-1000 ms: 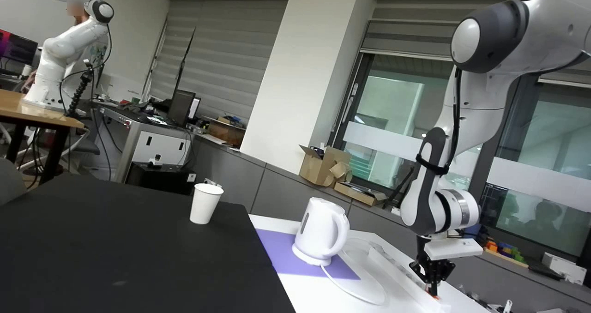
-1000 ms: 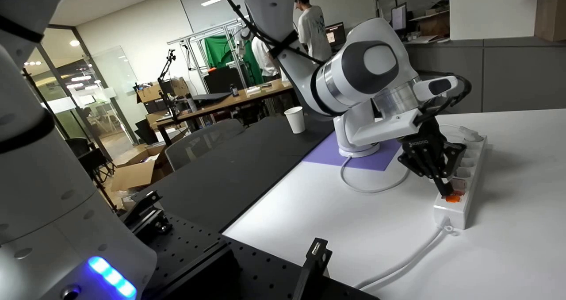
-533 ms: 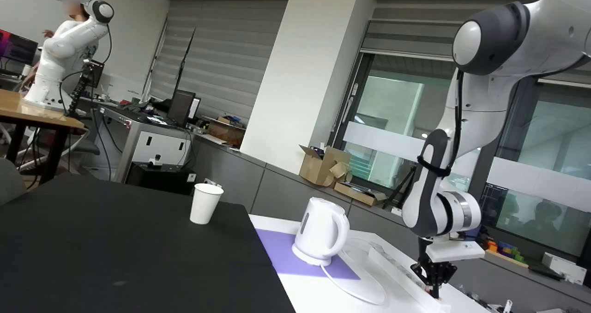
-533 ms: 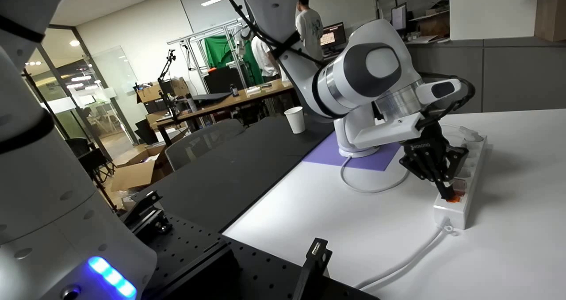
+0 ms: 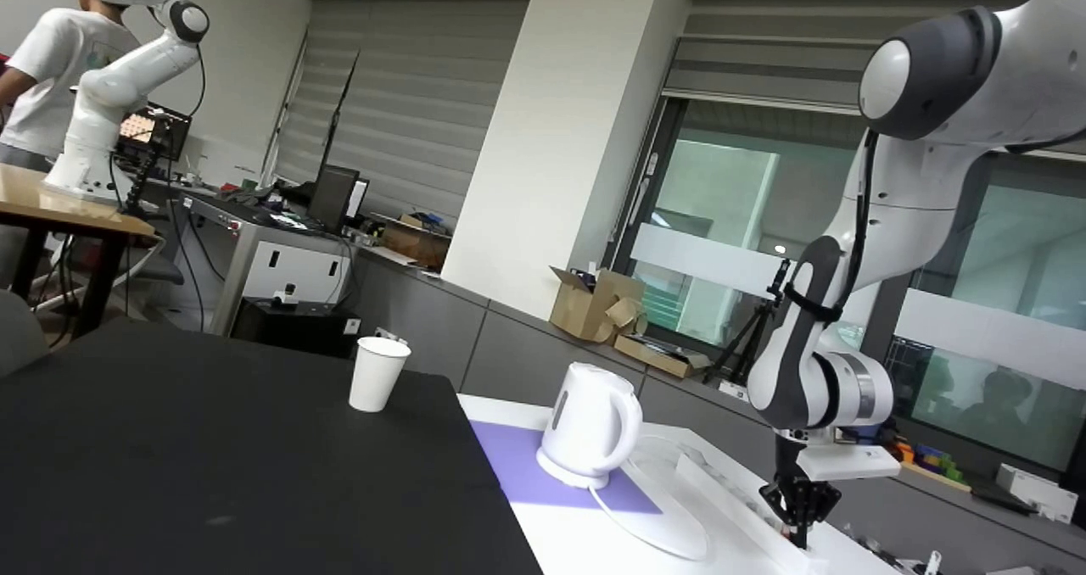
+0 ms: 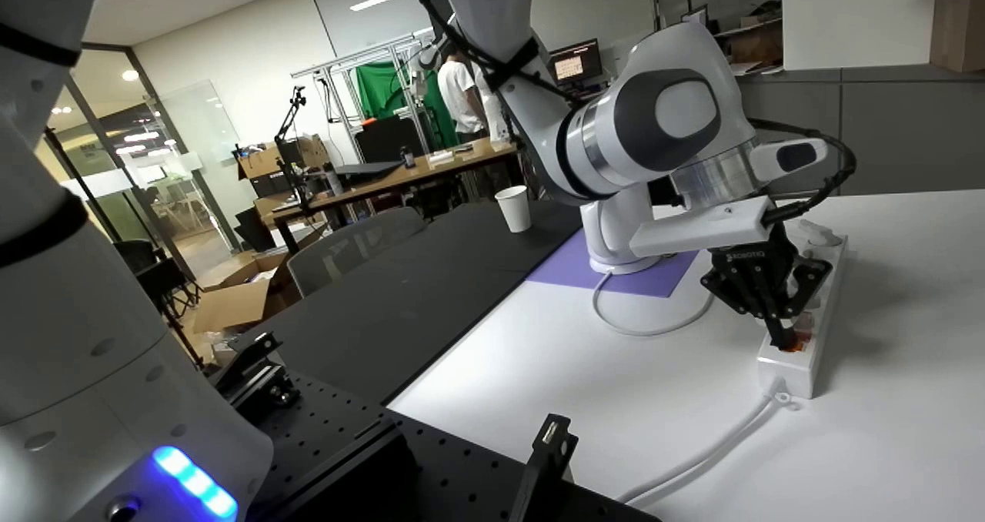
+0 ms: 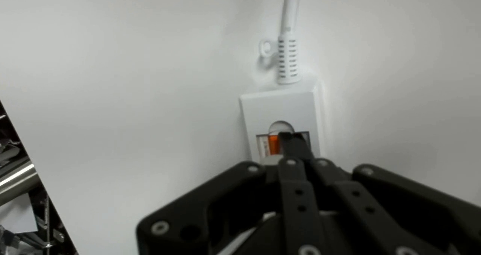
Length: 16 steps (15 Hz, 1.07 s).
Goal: Turn on the extension cord switch
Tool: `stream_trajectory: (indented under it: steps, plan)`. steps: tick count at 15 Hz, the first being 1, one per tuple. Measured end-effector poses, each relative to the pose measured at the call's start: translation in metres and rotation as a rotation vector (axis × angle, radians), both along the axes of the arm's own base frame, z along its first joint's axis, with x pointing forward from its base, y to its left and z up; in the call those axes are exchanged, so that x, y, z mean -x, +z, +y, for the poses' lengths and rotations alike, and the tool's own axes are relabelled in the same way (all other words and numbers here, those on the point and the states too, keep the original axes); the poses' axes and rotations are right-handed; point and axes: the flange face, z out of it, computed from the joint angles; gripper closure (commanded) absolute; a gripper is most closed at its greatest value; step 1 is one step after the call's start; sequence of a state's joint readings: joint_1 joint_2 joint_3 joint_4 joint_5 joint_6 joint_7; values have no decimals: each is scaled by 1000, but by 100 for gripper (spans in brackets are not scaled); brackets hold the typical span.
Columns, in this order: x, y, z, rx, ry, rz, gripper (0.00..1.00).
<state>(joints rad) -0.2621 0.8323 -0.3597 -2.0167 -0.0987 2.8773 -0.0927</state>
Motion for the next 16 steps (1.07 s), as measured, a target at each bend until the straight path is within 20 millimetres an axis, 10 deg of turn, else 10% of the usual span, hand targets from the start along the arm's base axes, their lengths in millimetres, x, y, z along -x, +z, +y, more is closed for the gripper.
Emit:
stream_trajectory:
  steps: [16]
  plan:
    - [9,3,-102,-437,27,-1,100]
